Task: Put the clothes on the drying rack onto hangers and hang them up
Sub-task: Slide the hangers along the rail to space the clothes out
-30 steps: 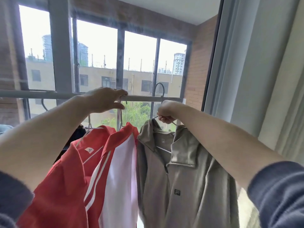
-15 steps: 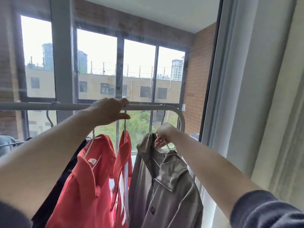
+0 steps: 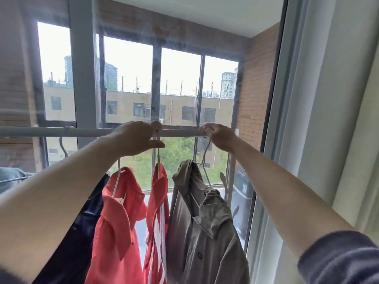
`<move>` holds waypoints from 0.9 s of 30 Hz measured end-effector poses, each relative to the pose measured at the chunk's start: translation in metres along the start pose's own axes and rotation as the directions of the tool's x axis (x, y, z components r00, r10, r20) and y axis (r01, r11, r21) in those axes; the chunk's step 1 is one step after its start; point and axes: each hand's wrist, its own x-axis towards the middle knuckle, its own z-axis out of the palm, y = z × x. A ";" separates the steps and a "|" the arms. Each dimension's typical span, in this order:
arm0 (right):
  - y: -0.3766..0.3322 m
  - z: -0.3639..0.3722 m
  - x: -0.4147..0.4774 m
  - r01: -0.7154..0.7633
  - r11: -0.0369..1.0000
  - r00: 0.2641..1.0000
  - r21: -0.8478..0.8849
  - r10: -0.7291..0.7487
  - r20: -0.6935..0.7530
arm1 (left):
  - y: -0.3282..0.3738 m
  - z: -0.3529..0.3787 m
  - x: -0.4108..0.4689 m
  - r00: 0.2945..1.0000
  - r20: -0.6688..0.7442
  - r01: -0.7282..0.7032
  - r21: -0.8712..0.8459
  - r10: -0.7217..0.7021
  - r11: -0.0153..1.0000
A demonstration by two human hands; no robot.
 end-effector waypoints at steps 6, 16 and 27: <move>0.017 -0.003 0.001 0.079 0.990 0.993 0.119 -0.068 -0.096 | 0.005 0.001 0.003 1.000 0.001 -0.013 -0.036 0.013 0.999; 0.005 0.011 0.013 -0.032 0.989 0.974 0.147 0.064 -0.219 | 0.006 -0.003 -0.003 0.999 0.032 0.016 -0.008 -0.016 1.000; -0.047 0.002 -0.002 0.310 0.947 0.948 -0.085 -0.315 -0.051 | -0.032 -0.039 -0.045 0.999 0.048 0.006 0.094 -0.010 0.996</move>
